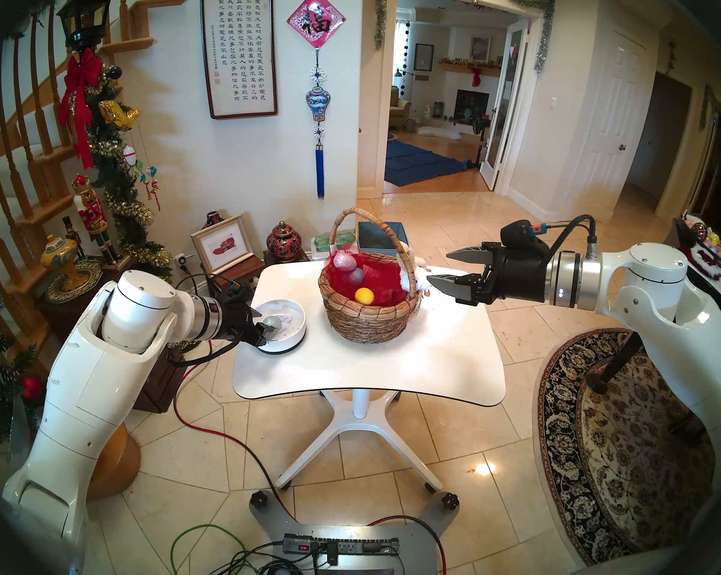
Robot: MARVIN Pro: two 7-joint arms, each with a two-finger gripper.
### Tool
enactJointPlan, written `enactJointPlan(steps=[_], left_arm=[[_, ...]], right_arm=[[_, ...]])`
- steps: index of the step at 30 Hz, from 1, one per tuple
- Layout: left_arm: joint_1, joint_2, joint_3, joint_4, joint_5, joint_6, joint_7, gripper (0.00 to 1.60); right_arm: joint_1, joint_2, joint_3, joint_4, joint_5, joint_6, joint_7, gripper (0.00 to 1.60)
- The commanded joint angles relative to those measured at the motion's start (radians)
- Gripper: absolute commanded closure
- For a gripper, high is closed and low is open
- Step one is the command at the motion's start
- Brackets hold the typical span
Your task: Put easter egg into basket
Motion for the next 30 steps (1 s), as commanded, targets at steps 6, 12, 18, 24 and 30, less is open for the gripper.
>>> enactJointPlan(steps=[6,12,18,24,30], left_arm=[[-0.017,0.003,0.015,0.004,0.005,-0.002,-0.010,0.55],[-0.016,-0.010,0.006,0.004,0.007,0.001,0.004,0.91],[-0.013,-0.012,-0.020,-0.021,-0.005,0.003,0.003,0.95],[-0.008,-0.017,-0.043,-0.040,-0.018,0.003,0.009,0.93],[-0.011,-0.019,-0.066,-0.060,-0.035,0.011,0.009,0.92]], right_arm=[[0.005,0.001,0.006,0.000,-0.002,-0.004,-0.003,0.00],[0.005,0.002,0.006,0.000,-0.002,-0.004,-0.003,0.00],[0.005,0.002,0.006,0.000,-0.001,-0.004,-0.003,0.00],[0.005,0.002,0.006,0.000,-0.001,-0.005,-0.003,0.00],[0.005,0.002,0.006,0.000,-0.001,-0.005,-0.003,0.00]])
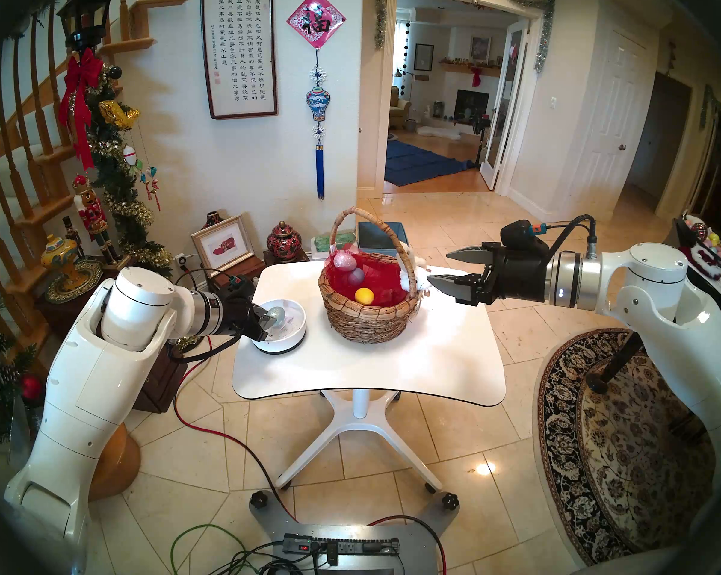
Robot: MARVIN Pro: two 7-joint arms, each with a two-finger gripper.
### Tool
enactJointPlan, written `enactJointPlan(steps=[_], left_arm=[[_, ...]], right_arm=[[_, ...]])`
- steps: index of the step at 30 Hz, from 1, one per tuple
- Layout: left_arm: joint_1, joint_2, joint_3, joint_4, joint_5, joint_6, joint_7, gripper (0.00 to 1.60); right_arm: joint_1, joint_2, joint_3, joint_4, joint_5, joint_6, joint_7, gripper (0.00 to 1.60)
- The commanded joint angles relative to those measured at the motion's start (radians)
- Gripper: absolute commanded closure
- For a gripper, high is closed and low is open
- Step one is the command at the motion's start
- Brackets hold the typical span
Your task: Put easter egg into basket
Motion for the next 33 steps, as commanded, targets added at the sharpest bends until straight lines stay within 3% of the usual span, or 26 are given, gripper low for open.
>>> enactJointPlan(steps=[1,10,15,24,33], left_arm=[[-0.010,-0.003,-0.038,-0.036,-0.023,0.010,-0.006,0.92],[-0.004,-0.019,-0.095,-0.122,-0.071,0.008,-0.027,0.92],[-0.042,-0.037,-0.100,-0.171,-0.089,0.016,-0.038,0.92],[-0.152,-0.084,-0.023,-0.213,-0.084,0.008,-0.022,0.91],[-0.257,-0.162,0.116,-0.194,-0.055,0.008,0.008,0.91]], right_arm=[[0.005,0.001,0.006,0.000,-0.002,-0.004,-0.002,0.00],[0.005,0.002,0.006,0.000,-0.001,-0.004,-0.003,0.00],[0.005,0.002,0.006,0.000,-0.001,-0.004,-0.003,0.00],[0.005,0.002,0.005,0.000,0.000,-0.003,-0.003,0.00],[0.005,0.003,0.005,0.000,0.000,-0.004,-0.003,0.00]])
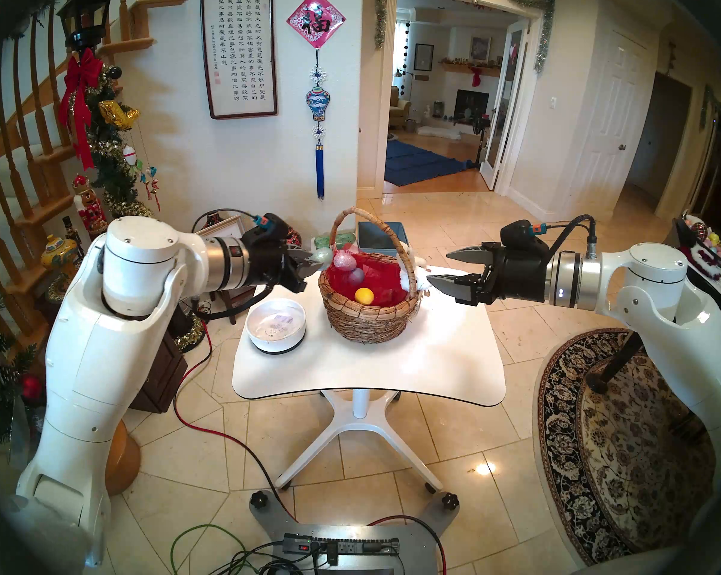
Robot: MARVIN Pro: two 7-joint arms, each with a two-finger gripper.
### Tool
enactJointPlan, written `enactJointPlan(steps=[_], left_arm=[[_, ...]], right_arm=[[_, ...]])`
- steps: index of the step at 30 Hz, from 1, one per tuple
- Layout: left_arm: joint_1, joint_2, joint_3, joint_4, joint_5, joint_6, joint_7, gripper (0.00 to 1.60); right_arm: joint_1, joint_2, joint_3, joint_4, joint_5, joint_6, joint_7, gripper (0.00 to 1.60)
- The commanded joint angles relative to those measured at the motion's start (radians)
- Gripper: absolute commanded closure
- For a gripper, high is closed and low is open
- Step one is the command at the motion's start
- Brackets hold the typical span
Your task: Put easter egg into basket
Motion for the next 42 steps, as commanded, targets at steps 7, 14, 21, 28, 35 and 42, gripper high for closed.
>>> enactJointPlan(steps=[7,14,21,28,35,42], left_arm=[[-0.188,-0.113,0.153,0.116,0.057,0.028,0.012,0.90],[-0.240,-0.133,0.202,0.201,0.081,0.043,-0.017,0.90],[-0.272,-0.122,0.229,0.249,0.079,0.050,-0.053,0.87],[-0.260,-0.102,0.229,0.247,0.086,0.043,-0.070,0.50],[-0.250,-0.094,0.223,0.246,0.090,0.037,-0.070,0.32],[-0.213,-0.071,0.171,0.198,0.060,0.038,-0.086,0.09]], right_arm=[[0.005,0.002,0.006,0.000,-0.002,-0.004,-0.003,0.00],[0.005,0.002,0.006,0.000,-0.002,-0.004,-0.003,0.00],[0.005,0.002,0.006,0.000,-0.001,-0.005,-0.003,0.00],[0.005,0.003,0.006,0.000,-0.001,-0.005,-0.003,0.00],[0.005,0.003,0.005,0.000,-0.001,-0.006,-0.004,0.00],[0.005,0.004,0.005,0.000,0.000,-0.006,-0.004,0.00]])
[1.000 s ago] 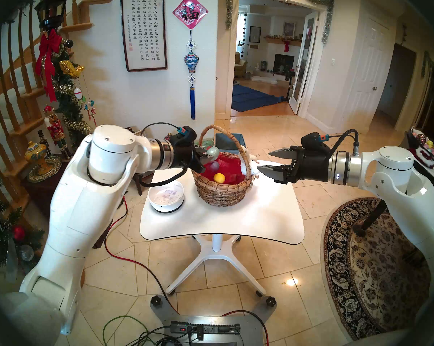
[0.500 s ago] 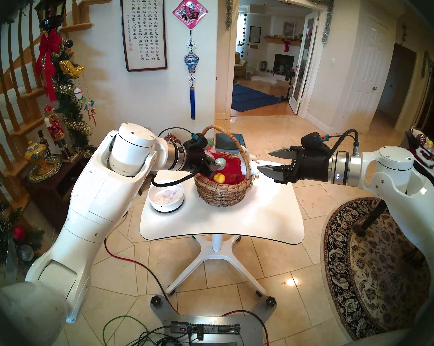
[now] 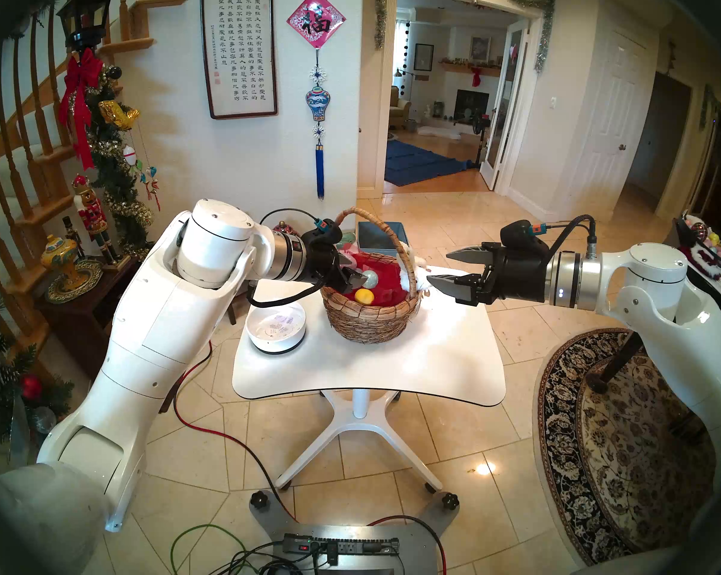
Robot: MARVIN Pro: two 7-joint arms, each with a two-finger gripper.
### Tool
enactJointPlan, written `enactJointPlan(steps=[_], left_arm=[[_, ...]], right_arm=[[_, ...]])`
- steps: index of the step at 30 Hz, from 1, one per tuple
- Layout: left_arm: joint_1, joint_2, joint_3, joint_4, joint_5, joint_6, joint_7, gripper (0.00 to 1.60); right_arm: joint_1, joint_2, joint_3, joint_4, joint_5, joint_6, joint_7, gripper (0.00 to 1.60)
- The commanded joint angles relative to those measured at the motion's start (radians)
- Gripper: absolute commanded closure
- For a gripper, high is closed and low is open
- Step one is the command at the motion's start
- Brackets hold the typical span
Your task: Put easter egg into basket
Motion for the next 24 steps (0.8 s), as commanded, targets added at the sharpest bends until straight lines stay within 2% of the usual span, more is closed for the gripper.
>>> enactJointPlan(steps=[1,16,17,19,22,23,24], left_arm=[[0.027,0.024,-0.061,-0.059,-0.032,-0.002,-0.015,0.04],[0.237,0.147,-0.277,-0.155,-0.157,-0.088,-0.120,0.00],[0.237,0.147,-0.277,-0.155,-0.157,-0.088,-0.120,0.00],[0.294,0.160,-0.334,-0.174,-0.180,-0.107,-0.137,0.00],[0.308,0.169,-0.355,-0.168,-0.187,-0.114,-0.145,0.00],[0.356,0.163,-0.392,-0.175,-0.182,-0.144,-0.137,0.00],[0.347,0.165,-0.387,-0.161,-0.181,-0.143,-0.142,0.00]], right_arm=[[0.005,0.001,0.006,0.000,-0.002,-0.004,-0.003,0.00],[0.006,0.002,0.006,0.000,-0.001,-0.004,-0.003,0.00],[0.006,0.002,0.006,0.000,-0.001,-0.004,-0.003,0.00],[0.006,0.002,0.006,0.000,-0.001,-0.004,-0.003,0.00],[0.006,0.002,0.005,0.000,-0.001,-0.004,-0.003,0.00],[0.006,0.002,0.005,0.000,0.000,-0.004,-0.003,0.00],[0.006,0.003,0.005,0.000,0.000,-0.004,-0.003,0.00]])
